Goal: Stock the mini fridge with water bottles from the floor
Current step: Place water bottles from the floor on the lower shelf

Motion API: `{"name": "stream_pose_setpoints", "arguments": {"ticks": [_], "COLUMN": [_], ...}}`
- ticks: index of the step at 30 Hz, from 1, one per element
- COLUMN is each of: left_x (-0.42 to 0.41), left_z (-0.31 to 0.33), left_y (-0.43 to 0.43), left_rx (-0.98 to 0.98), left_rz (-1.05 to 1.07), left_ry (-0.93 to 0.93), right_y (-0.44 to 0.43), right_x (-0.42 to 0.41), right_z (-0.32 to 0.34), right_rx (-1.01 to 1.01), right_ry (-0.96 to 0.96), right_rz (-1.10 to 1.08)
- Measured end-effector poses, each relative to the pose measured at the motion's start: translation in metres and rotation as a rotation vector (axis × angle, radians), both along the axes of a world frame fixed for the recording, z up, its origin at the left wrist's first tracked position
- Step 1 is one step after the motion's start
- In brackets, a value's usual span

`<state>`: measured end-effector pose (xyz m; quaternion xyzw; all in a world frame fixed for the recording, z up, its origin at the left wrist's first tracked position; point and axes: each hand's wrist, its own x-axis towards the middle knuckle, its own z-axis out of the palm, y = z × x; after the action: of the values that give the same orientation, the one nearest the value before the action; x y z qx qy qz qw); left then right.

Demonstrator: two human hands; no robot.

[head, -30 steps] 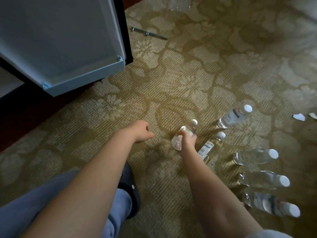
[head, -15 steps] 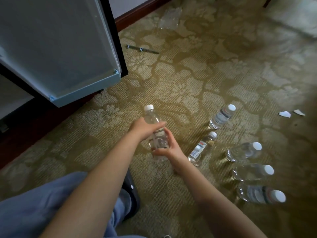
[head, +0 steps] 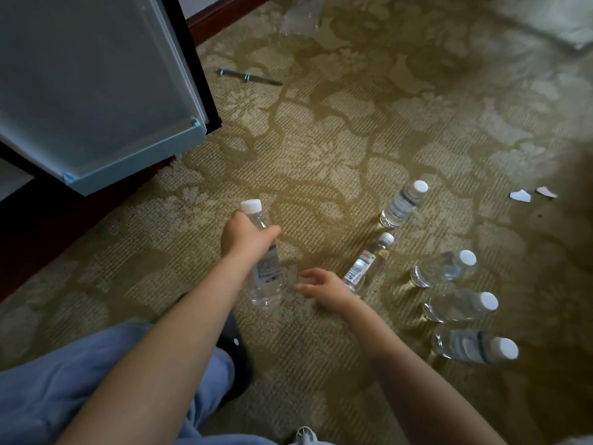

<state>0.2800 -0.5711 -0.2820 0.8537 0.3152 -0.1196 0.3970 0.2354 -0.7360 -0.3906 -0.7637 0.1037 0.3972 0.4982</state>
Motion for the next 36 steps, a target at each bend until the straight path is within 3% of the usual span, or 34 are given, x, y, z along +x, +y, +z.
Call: {"name": "stream_pose_setpoints", "arguments": {"ticks": [4,7,12,20,26,33,36], "left_x": [0.000,-0.002,-0.005,-0.005,-0.006,-0.005,-0.005], "left_z": [-0.008,-0.014,-0.021,-0.022,-0.013,0.020,0.040], "left_y": [0.003,0.000,-0.009,-0.012,-0.008,0.015,0.032], "left_rx": [-0.003,0.003,-0.024,0.001,-0.051,-0.061,-0.023], "left_rz": [-0.034,-0.060,-0.120,-0.192,-0.161,-0.108,-0.056], "left_ry": [0.003,0.033,0.056,0.063,0.038,-0.076,-0.133], "right_y": [-0.024,-0.043,-0.052,-0.058,-0.035,0.028,0.060], "right_x": [0.014,0.025,0.039,0.054,0.048,0.051,0.063], "right_z": [-0.026,-0.038,-0.073,-0.090,-0.079,-0.032,0.008], "right_rx": [-0.521,-0.732,-0.506,-0.428,-0.013,0.409,0.457], "right_ry": [-0.196,-0.087,0.198,0.261,0.346,0.254,0.106], "right_rz": [-0.481,-0.582,-0.785,-0.780,-0.691,-0.558,-0.483]}}
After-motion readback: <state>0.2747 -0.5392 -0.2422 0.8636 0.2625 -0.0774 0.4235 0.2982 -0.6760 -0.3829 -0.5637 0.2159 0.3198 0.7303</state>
